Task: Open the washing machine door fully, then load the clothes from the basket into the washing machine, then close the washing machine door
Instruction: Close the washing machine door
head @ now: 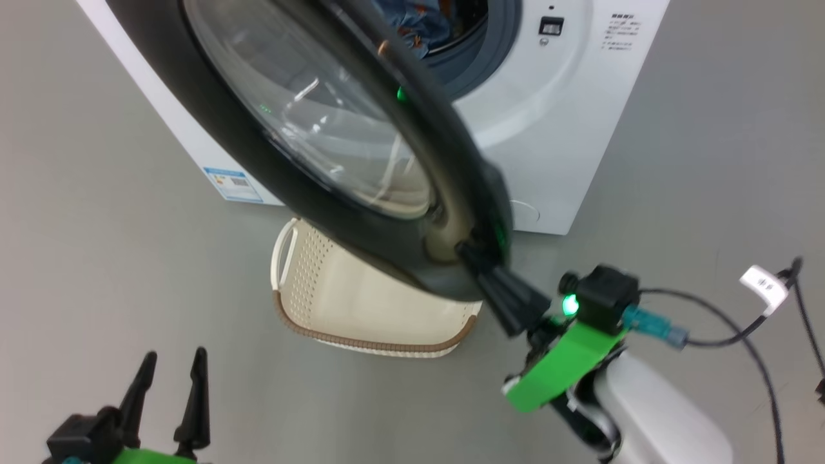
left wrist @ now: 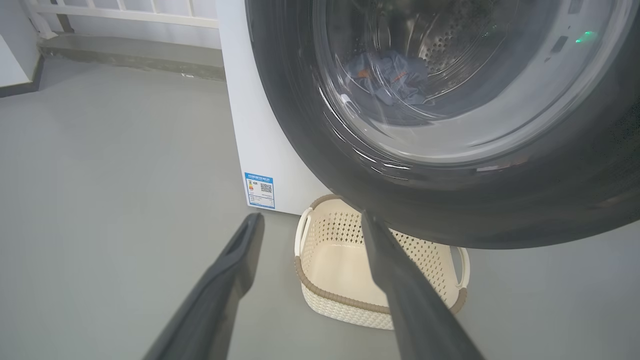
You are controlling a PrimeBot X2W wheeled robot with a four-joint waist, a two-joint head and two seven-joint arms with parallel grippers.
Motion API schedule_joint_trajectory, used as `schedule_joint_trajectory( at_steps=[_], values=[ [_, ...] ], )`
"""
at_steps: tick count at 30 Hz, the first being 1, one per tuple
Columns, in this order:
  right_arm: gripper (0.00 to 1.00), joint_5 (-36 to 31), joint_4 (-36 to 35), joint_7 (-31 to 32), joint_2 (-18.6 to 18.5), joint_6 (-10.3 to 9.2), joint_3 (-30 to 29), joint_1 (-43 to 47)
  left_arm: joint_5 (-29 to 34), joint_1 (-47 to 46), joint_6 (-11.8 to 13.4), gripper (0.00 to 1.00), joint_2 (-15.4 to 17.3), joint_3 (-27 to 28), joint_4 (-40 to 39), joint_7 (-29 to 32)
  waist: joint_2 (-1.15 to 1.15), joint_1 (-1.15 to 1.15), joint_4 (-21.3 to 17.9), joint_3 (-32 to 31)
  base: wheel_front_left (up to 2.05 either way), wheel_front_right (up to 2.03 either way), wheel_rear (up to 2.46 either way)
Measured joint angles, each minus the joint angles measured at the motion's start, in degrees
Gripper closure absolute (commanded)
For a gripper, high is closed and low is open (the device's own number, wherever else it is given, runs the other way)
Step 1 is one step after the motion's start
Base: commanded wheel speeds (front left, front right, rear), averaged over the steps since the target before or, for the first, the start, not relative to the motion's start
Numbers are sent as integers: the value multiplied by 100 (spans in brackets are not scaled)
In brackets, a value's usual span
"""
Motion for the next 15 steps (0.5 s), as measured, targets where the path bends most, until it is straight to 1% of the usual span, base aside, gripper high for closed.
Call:
schedule_joint_trajectory(
  at_steps=[7, 15],
  values=[
    [100, -51, 232, 0, -56, 0, -545, -527, 1, -320, 0, 0, -85, -87, -52, -22, 0, 0, 101, 258, 0, 0, 0],
    [100, -100, 541, 0, -202, 0, -1152, -1164, 1, -677, 0, 0, -211, -263, -110, -22, 0, 0, 329, 578, 0, 0, 0]
  ],
)
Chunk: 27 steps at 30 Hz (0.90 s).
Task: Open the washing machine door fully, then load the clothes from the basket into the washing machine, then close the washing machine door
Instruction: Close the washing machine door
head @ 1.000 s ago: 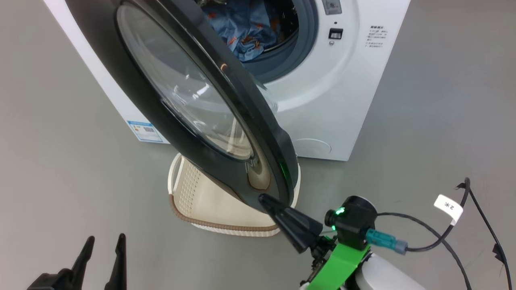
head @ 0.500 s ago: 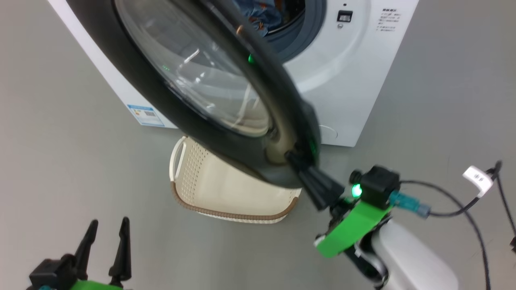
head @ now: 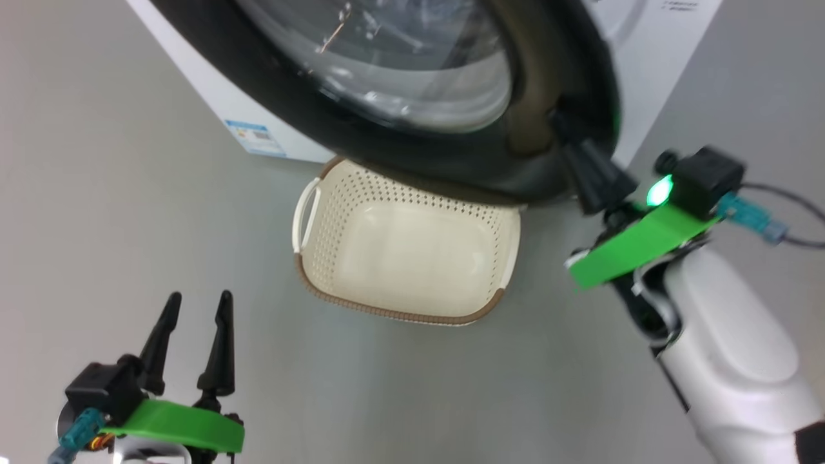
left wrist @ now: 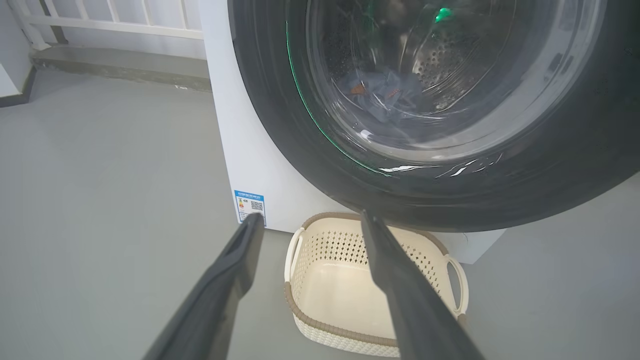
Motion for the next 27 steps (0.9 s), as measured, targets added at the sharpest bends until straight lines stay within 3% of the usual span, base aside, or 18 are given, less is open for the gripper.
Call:
schedule_joint_trajectory(
  at_steps=[18, 27],
  values=[
    [100, -264, 643, -1, -158, 0, -1143, -1289, 0, -364, -1, 0, -170, -227, -130, 0, 0, 0, 517, 598, 0, 0, 0],
    [100, -433, 817, -1, -36, 8, -1578, -1681, 0, -472, -1, 0, -187, -304, -157, 0, 0, 0, 651, 762, 0, 0, 0]
  ],
)
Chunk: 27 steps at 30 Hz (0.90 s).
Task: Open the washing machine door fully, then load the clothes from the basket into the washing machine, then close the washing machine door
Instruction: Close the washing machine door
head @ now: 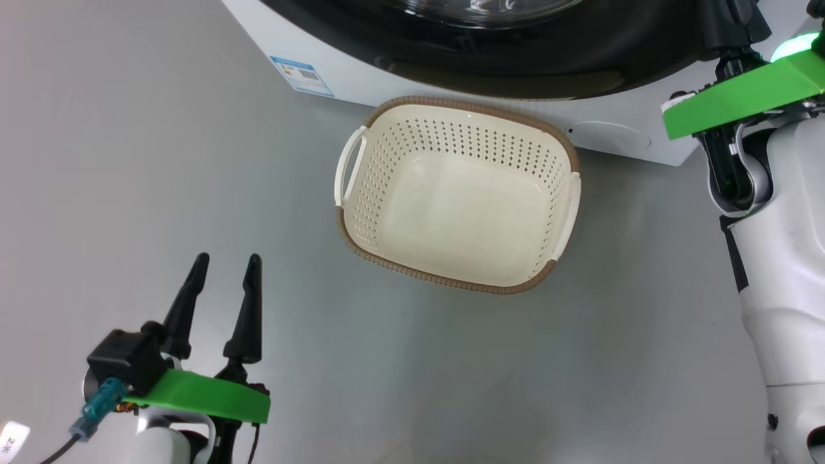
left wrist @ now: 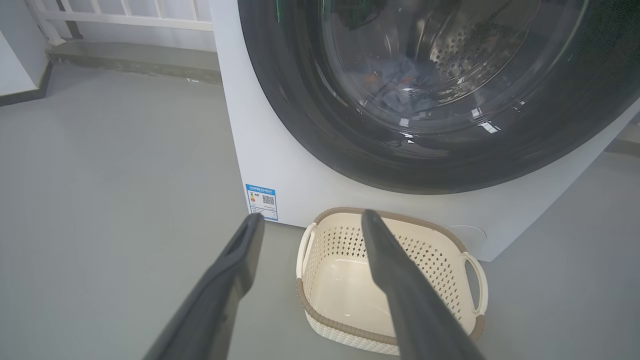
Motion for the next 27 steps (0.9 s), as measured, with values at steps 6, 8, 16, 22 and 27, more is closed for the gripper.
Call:
schedule_joint_trajectory(
  at_steps=[6, 8, 16, 22, 27],
  values=[
    [100, -169, 26, 0, 120, 43, -96, -86, -2, -38, 0, 0, -9, -56, -9, 0, 0, 0, 36, 59, 0, 0, 0],
    [100, -169, 16, 0, 129, 42, -73, -86, -4, -79, -4, 0, -10, -49, -9, 0, 0, 0, 23, 51, 0, 0, 0],
    [95, -109, -23, 0, 21, 34, 297, 325, -3, -77, -4, 0, 24, 23, 123, 0, 0, 0, -95, -193, 0, 0, 0],
    [0, -52, -27, 0, 11, 33, 539, 982, -5, 46, -4, 0, 174, 51, 269, 0, 0, 0, -283, -479, 0, 0, 0],
    [0, 102, -48, 0, 1, 33, 625, 1445, -36, 170, -4, 0, 328, 48, 398, 0, 0, 0, -492, -728, 0, 0, 0]
  ],
)
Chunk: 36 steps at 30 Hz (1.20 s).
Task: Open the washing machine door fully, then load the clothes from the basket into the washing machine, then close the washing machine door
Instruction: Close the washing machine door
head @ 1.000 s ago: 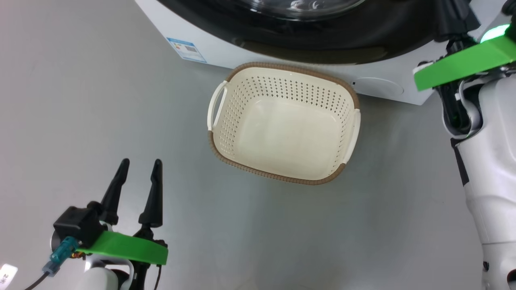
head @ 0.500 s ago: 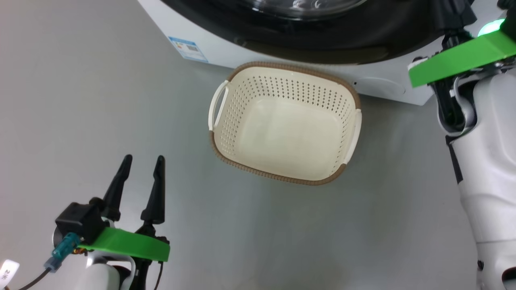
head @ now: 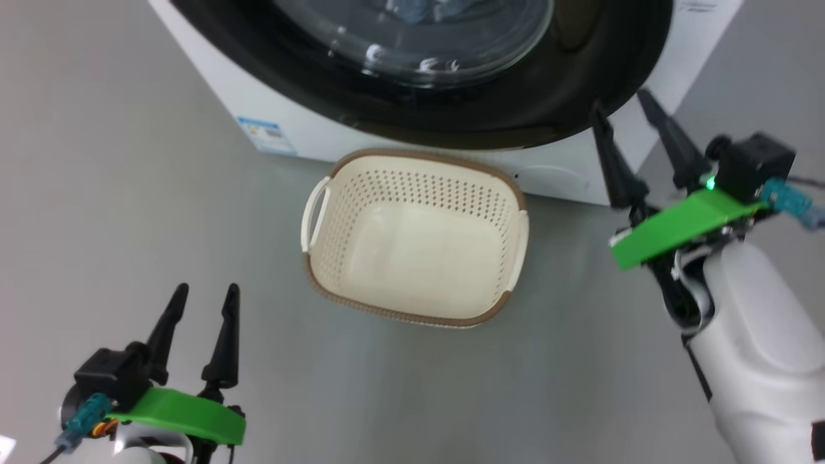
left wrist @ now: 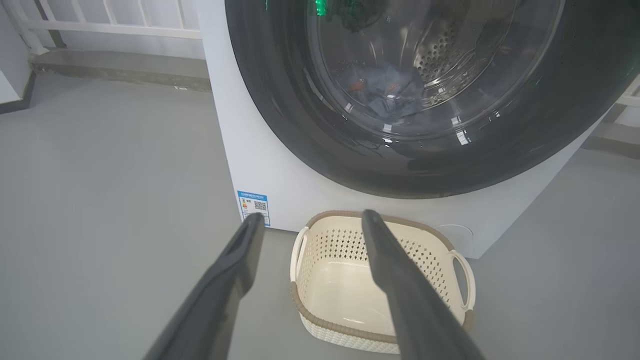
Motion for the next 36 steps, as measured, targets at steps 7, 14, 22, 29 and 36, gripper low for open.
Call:
schedule_joint_trajectory(
  at_steps=[7, 14, 22, 29, 36],
  values=[
    [0, 57, -75, 0, -2, 0, -7, 609, 0, 121, 0, 0, 171, 46, 40, 0, 0, 0, -265, -310, 0, 0, 0],
    [0, 88, -203, 0, -9, 0, -226, 1251, -27, 336, 0, 0, 328, 18, 131, 0, 0, 0, -612, -617, 0, 0, 0],
    [0, 87, -338, 1, -23, 0, -330, 1949, -77, 538, 0, 0, 423, 55, 172, 0, 0, 0, -960, -917, 0, 0, 0],
    [0, 87, -447, 1, -19, 0, -470, 2482, -93, 706, 0, 0, 460, 120, 176, 0, 0, 0, -1223, -1127, 0, 0, 0],
    [0, 87, -550, 1, -9, 0, -579, 2915, -127, 890, 0, 0, 535, 116, 179, 0, 0, 0, -1439, -1311, 0, 0, 0]
  ],
)
